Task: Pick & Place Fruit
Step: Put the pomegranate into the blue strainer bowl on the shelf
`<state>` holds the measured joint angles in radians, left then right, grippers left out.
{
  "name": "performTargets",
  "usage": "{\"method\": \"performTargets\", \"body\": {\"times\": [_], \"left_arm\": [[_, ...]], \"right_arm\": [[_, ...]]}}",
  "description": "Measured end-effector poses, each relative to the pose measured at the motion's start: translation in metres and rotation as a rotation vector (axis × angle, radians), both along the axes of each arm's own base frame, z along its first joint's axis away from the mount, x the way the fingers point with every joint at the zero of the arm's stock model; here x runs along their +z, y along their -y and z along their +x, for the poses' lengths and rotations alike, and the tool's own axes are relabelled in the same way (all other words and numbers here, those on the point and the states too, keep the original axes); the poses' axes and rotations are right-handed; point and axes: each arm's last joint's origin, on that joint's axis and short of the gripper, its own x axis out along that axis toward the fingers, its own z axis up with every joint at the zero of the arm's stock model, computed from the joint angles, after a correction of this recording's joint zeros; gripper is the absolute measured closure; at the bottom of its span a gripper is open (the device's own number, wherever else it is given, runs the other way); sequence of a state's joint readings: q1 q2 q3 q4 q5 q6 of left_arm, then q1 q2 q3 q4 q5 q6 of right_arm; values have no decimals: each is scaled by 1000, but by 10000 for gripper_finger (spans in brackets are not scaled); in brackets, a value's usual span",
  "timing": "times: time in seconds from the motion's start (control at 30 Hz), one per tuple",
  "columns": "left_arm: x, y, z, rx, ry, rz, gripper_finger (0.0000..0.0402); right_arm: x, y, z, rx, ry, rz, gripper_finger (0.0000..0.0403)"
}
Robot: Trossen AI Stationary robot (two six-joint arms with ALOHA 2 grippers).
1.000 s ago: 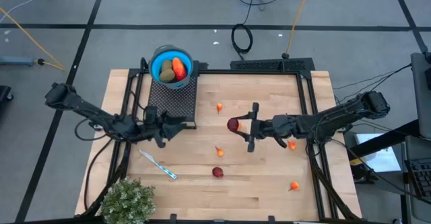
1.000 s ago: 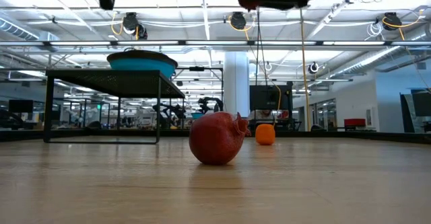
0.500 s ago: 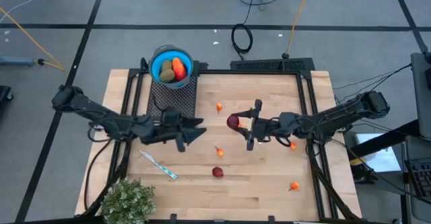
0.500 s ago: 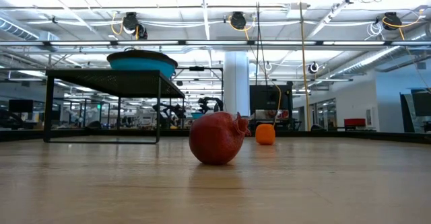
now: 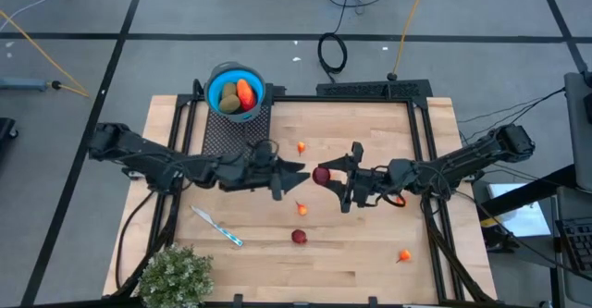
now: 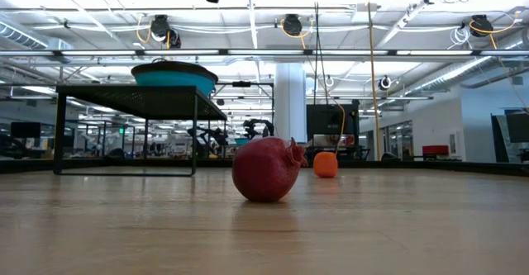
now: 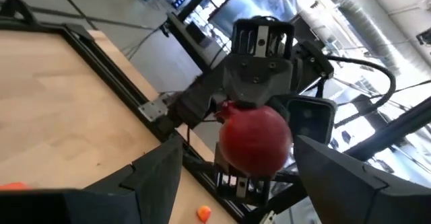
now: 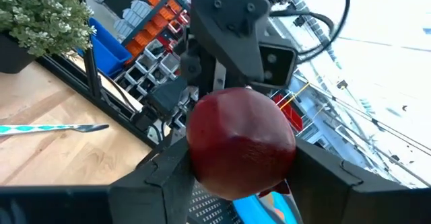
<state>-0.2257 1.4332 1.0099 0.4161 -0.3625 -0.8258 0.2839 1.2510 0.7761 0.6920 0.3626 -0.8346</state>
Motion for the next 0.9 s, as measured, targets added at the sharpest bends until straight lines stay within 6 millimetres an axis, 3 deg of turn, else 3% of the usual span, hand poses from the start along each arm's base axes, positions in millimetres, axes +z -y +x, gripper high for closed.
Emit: {"method": "performTargets", "body": {"times": [0.43, 0.9], "left_arm": [[0, -9, 38, -100, -14, -11, 117], [-4, -7, 43, -125, -51, -44, 119]], "right_arm": [[-2, -3, -1, 10, -20, -5, 205], [-2, -3, 0, 8, -22, -3, 205]]}}
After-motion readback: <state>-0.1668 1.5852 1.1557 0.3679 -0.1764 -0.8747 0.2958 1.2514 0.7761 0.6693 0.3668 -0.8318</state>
